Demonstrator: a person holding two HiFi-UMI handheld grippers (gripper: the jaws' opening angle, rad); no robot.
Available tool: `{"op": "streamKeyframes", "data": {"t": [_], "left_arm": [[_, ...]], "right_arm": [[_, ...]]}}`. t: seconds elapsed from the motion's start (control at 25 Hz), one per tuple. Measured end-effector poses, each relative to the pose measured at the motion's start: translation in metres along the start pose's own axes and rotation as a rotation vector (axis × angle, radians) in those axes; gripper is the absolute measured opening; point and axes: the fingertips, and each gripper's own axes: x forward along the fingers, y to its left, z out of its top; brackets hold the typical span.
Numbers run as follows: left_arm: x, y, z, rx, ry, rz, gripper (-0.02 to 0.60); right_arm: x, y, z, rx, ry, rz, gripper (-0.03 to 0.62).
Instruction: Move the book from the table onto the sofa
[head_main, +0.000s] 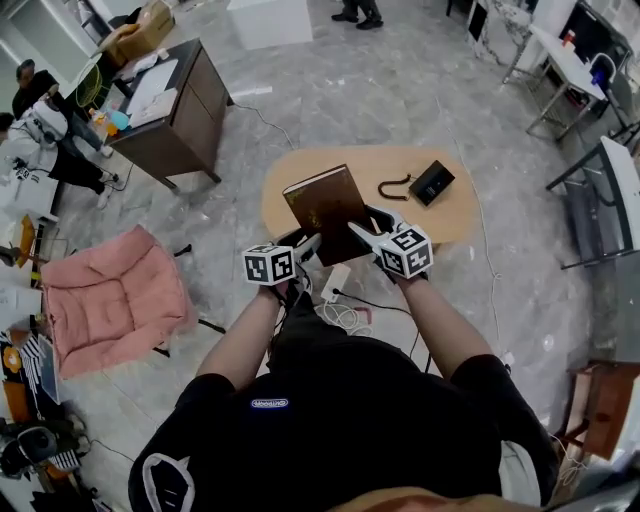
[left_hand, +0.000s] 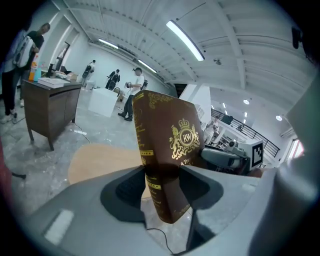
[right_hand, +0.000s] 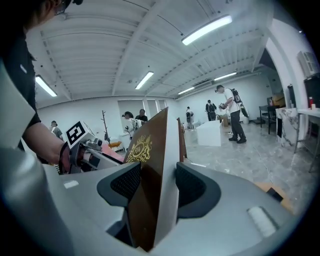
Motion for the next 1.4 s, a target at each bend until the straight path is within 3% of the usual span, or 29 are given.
{"op": "streamKeyframes", "data": {"t": [0.28,0.56,0.88,1.16,1.4], "left_arm": [[-0.057,-0.028,-0.004,-0.004,-0.045,0.042,0.215],[-0.116,-0.009,0.012,-0.017,-0.114,0.098,0.215],[-0.225,0.084,0.013,-0.086,-0.213,0.223,0.212],[-0.327,0.162,-0.008,-0.197,-0.311,0.306,0.212],[-0.408,0.220,-0.022,-0.235,-0.357,0.378,0.211]], "right_arm": [[-0.024,0.049,0.019,-0.028,-0.008,0.069,0.236],[0.004,0.097,0.052,-0.069,-0.031,0.156,0.236],[0.107,0.202,0.069,-0.115,0.001,0.312,0.235],[0.191,0.312,0.080,-0.203,0.054,0.441,0.230],[0.252,0.396,0.079,-0.227,0.084,0.525,0.230]]}}
